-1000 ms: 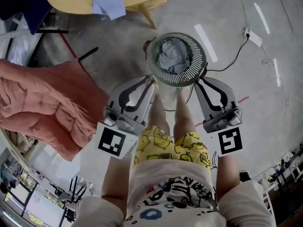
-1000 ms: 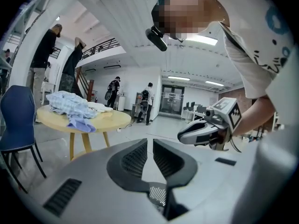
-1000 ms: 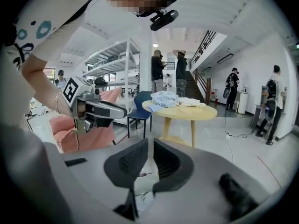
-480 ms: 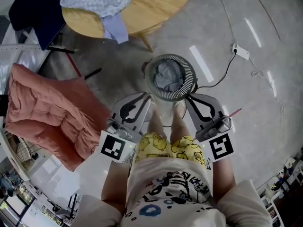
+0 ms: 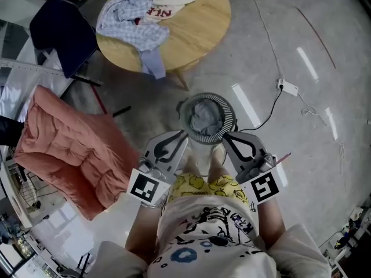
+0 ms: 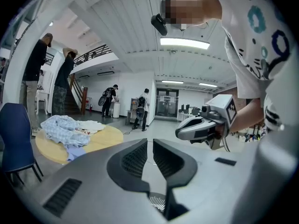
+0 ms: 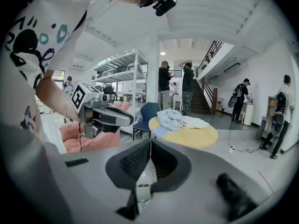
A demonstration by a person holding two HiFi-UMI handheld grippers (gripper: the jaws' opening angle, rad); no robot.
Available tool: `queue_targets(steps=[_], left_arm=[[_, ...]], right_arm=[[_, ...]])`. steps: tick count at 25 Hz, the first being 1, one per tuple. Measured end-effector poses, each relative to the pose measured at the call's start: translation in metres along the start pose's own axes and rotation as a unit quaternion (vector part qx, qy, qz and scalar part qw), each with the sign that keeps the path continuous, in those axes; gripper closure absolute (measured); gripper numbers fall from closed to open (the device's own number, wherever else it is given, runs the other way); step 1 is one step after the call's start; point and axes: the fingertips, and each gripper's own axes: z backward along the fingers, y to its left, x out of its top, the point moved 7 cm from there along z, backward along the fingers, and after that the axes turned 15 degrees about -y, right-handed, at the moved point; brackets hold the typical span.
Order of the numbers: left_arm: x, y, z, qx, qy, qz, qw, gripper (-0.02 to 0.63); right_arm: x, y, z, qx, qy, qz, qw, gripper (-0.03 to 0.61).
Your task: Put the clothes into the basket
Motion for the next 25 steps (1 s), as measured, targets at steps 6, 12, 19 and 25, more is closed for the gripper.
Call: queue_targets(steps=[6, 12, 19, 25], left_arm=[[0.022, -0.009, 0.002, -0.008, 0.004, -0.011, 0.9999, 0.565], [0.04, -0.013, 0.003, -0.01, -0.001, -0.02, 0.9998, 0.565], [0.062, -0.014, 0.008, 0.005, -0.015, -0.022, 0.9996, 0.565], [0.075, -0.011, 0.017, 0.009, -0.012, -0.036, 0.9992, 0.566]], right_arm=[[0.026, 0.0, 0.005, 0.004, -0.011, 0.008, 1.0, 0.548], [0.049, -0.005, 0.005, 0.004, -0.033, 0.016, 0.999, 0.548], [0.074, -0.008, 0.012, 0.003, -0.051, 0.02, 0.999, 0.548], [0.097, -0.01, 0.017, 0.0, -0.075, 0.016, 0.997, 0.548]])
